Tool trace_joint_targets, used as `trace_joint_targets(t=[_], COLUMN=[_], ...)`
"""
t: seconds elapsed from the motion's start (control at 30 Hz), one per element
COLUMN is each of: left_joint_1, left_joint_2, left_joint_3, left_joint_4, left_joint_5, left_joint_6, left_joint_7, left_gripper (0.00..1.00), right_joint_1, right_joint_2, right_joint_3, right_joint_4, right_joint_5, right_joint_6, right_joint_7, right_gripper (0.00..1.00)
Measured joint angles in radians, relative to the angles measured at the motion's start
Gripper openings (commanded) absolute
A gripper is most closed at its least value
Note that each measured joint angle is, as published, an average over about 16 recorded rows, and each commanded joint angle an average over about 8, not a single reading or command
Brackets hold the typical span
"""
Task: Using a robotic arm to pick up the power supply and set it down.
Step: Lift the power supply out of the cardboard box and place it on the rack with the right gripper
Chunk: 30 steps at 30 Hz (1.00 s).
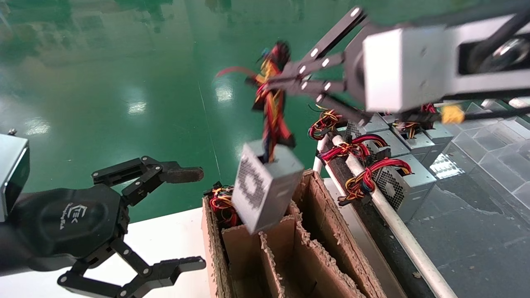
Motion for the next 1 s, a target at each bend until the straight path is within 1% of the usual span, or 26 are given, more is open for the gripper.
trace_joint_targets(t=[0.27,0.6,0.77,1.0], left_joint_1=[0.0,0.0,0.0,0.0], left_joint_2=[0.0,0.0,0.0,0.0], left_joint_3=[0.0,0.0,0.0,0.001], left_joint_4=[0.0,0.0,0.0,0.0], left_joint_5=[0.0,0.0,0.0,0.0], left_joint_6=[0.0,0.0,0.0,0.0], left_joint_7=[0.0,0.0,0.0,0.0], left_gripper=[1.0,1.0,1.0,1.0], right_joint_1=[0.048,0.109,0.131,0.135], right_joint_2=[0.083,0.22,0.289,0.392], right_joint_3=[0.034,0.074,0.09,0.104], right_joint_4=[0.001,0.002,0.001,-0.001], right_joint_5=[-0.065,-0.17,-0.207,-0.226], right_joint_6=[0.04,0.08,0.081,0.056], right_joint_7=[0.001,0.036,0.052,0.057], right_gripper=[0.0,0.0,0.0,0.0])
